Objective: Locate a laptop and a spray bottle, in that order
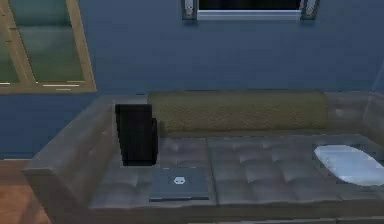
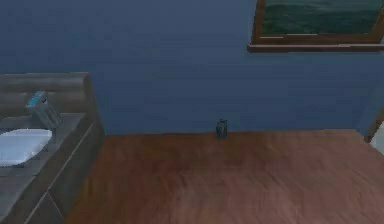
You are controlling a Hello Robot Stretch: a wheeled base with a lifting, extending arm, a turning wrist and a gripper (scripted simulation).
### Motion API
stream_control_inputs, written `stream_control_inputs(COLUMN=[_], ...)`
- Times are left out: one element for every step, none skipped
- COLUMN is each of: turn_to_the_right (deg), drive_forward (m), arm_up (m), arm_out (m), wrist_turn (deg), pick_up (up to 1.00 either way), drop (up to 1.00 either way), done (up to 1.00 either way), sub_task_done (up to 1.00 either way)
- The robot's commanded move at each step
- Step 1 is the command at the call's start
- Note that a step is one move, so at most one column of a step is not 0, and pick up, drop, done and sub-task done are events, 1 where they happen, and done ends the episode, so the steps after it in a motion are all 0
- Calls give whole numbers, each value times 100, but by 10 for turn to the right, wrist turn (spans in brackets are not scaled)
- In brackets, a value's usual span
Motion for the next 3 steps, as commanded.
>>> stream_control_inputs(turn_to_the_right=[0,0,-450], drive_forward=[15,0,0], arm_up=[0,0,0], arm_out=[0,0,0], wrist_turn=[0,0,0], pick_up=[0,0,0], drop=[0,0,0], done=[0,0,0], sub_task_done=[0,100,0])
